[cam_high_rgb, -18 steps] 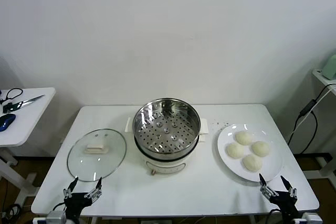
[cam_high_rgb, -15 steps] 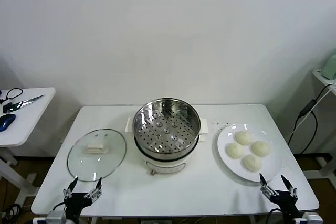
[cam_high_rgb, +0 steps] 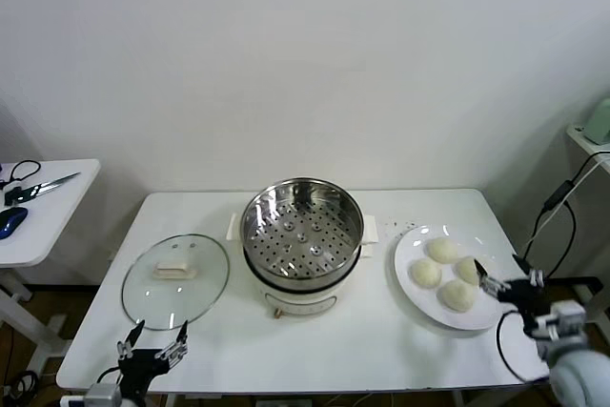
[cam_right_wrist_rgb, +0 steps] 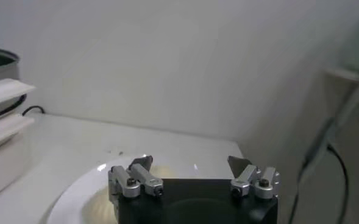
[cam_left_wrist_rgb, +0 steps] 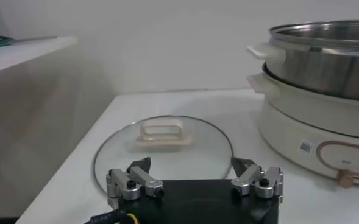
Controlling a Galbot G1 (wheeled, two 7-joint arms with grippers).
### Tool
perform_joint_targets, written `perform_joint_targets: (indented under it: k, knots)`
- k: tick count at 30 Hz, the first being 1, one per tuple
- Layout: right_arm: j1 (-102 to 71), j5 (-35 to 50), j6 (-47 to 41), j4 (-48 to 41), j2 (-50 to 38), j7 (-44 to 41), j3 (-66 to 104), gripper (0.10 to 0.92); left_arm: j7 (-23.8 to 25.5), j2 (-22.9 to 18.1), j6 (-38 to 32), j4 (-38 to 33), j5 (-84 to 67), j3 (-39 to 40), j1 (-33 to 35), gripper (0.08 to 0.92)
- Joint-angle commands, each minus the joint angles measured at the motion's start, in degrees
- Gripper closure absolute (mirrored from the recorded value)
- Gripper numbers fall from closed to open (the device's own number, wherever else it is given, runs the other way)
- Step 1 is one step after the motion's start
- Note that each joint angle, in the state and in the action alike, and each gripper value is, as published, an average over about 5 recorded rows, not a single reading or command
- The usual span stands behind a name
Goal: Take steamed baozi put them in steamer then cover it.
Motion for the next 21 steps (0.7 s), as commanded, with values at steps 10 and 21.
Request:
perform_joint_targets:
  k: [10,21]
  knots:
    - [72.9,-20.5,19.7,-31.6,-10.5,-49.5,-74.6,0.203,0.8,-0.6,-0.9,-1.0,1.3,1.4,0.9,0.177]
    - [75.1,-13.0,14.2,-41.6,3.0,-49.4,-84.6,0.203,0.9,-0.7,-1.0,-1.0,1.1,1.0,0.9,0.177]
